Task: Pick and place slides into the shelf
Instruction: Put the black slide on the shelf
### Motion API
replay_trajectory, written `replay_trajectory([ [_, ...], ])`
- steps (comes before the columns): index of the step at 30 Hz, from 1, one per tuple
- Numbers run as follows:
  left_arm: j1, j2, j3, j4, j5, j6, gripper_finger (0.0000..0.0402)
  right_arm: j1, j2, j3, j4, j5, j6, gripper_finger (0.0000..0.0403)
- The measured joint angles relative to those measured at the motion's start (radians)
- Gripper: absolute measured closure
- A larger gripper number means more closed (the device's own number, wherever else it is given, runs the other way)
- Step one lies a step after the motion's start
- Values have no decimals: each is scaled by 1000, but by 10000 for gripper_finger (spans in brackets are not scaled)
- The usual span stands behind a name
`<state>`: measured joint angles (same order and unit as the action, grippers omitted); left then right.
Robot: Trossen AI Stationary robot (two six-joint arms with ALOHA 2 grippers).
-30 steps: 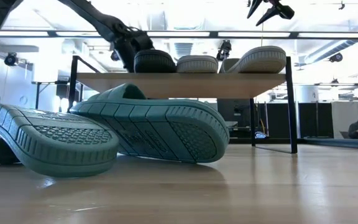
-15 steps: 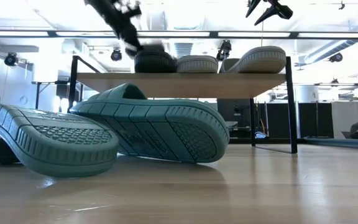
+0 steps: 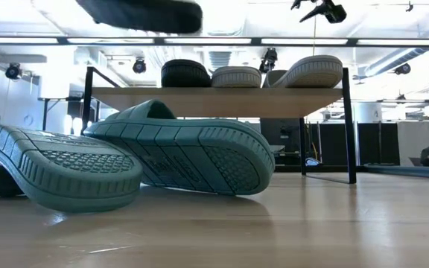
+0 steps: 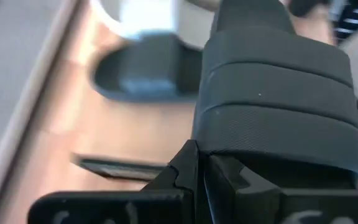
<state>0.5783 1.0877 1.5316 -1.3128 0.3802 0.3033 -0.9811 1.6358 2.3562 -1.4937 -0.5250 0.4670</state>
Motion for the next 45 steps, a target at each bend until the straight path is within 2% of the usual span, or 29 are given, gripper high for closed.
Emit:
replay_trajectory([
  [8,-203,-80,-1,-120,208,-164,401,158,-7,0,-69,-228,-106,216],
  [11,-258,-77,-5,-167,206,-165,401,258,-4,0,-2,-254,-147,216],
  [14,-305,-61,-38,-197,186,-157,401,390,11,-1,158,-260,-126,216],
  [18,-393,-45,-128,-195,157,-164,401,562,42,-2,368,-261,-76,216],
  [21,-483,-32,-209,-183,106,-173,401,649,65,-2,396,-254,-70,216],
  [24,-599,-24,-289,-94,49,-225,401,727,95,-4,332,-186,-77,216],
  [29,-788,-7,-407,172,-42,-286,401,874,172,-5,261,-93,-138,216],
  [34,-916,25,-452,295,-97,-373,401,982,239,-5,262,20,-249,216],
  [39,-980,10,-429,392,-192,-450,401,1061,285,-5,260,196,-382,216],
  [45,-981,-83,-372,460,-429,-425,401,1135,301,-5,288,400,-509,216],
])
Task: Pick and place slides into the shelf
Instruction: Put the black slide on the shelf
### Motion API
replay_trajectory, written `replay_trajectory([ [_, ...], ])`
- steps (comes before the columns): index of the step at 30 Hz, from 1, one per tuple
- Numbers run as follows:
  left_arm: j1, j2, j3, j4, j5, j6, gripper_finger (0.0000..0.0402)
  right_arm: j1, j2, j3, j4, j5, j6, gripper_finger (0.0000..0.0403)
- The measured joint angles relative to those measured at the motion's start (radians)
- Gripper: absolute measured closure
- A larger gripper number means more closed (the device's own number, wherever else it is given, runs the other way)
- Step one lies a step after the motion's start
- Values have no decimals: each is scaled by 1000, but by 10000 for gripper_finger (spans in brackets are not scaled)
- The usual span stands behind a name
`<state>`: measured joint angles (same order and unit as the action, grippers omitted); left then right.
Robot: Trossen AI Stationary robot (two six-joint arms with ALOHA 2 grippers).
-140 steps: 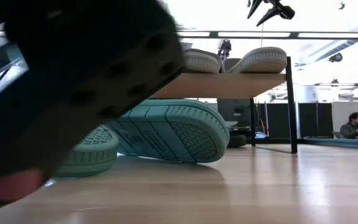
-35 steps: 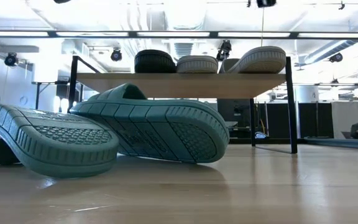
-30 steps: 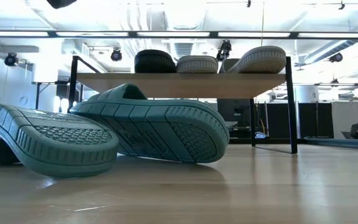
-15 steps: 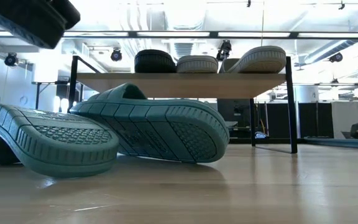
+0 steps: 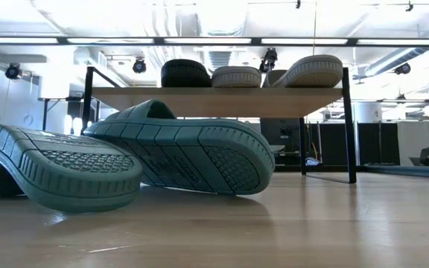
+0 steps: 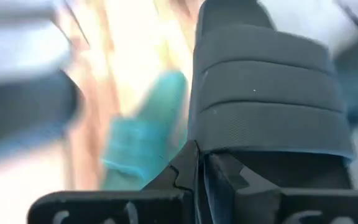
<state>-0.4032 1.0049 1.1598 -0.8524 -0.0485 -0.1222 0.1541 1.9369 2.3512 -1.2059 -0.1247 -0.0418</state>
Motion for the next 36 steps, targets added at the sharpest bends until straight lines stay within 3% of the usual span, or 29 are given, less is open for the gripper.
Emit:
replay_trajectory([
  [4,18,-66,-1,126,-21,53,401,50,0,0,65,160,-130,216],
  [8,29,-82,-1,169,-12,106,401,76,9,1,128,229,-232,216],
  [24,107,-58,-2,224,7,230,401,79,76,1,307,231,-279,216],
  [36,219,-28,-2,253,38,294,401,79,82,1,332,236,-256,216],
])
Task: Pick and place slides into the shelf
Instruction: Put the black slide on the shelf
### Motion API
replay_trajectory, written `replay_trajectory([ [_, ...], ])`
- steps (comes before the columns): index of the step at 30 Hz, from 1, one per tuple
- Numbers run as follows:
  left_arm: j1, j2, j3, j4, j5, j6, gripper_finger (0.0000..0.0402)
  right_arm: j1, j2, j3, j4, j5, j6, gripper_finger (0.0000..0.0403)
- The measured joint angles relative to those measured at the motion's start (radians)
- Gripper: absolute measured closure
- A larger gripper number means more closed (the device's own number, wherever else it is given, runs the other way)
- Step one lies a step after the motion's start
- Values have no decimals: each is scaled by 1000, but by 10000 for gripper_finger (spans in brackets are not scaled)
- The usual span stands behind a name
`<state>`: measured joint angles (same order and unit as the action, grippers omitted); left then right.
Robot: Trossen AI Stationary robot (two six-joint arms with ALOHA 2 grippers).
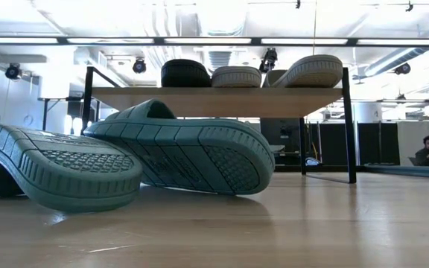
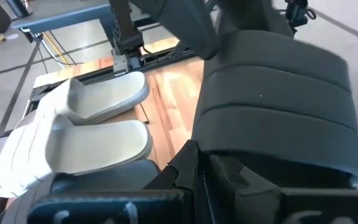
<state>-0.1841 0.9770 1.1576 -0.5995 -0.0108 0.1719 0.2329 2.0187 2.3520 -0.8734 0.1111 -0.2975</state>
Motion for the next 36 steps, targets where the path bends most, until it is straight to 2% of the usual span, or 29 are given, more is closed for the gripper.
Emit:
replay_trajectory([
  [5,24,26,0,0,9,-1,401,0,1,0,-19,42,20,249],
  [11,35,36,2,43,2,-5,401,-2,0,0,-58,47,4,334],
  [15,41,36,7,57,-1,-7,402,-5,-1,0,-68,47,1,377],
  [19,41,38,7,57,-15,-33,402,-15,-1,0,-75,55,3,391],
  [23,40,39,7,56,-89,-61,396,-24,-2,0,-86,71,6,393],
  [29,40,21,10,41,-205,-110,326,-28,-1,0,-92,84,13,393],
  [36,39,-28,14,-24,-214,-145,230,-39,2,-4,-126,76,54,394],
])
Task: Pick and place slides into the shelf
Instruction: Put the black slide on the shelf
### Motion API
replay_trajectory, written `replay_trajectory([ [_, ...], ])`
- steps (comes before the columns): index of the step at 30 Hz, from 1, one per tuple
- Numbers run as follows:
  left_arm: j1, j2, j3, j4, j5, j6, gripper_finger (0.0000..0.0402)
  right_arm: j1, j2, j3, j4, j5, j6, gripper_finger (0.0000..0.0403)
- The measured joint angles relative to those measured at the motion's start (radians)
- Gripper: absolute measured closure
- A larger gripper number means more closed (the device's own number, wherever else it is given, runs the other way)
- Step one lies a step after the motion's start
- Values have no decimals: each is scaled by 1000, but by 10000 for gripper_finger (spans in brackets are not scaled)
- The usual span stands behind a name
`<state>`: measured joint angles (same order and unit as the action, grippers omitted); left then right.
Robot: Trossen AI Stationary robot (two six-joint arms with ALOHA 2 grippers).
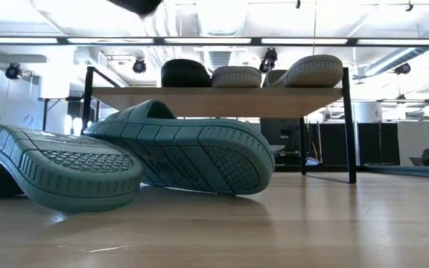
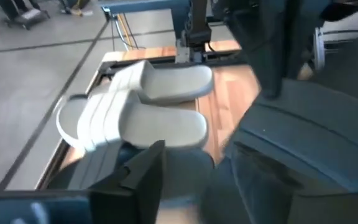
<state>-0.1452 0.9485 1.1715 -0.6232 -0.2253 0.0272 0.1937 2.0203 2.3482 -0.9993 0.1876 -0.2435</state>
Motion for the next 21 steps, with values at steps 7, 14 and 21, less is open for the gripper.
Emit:
replay_trajectory([
  [7,-1,-101,2,-107,0,-100,187,-11,0,0,-3,28,56,394],
  [14,-1,-214,2,-164,-20,-172,182,-49,0,0,15,94,76,394],
  [21,-1,-290,-9,-270,-60,-309,182,-143,14,0,166,287,269,394],
])
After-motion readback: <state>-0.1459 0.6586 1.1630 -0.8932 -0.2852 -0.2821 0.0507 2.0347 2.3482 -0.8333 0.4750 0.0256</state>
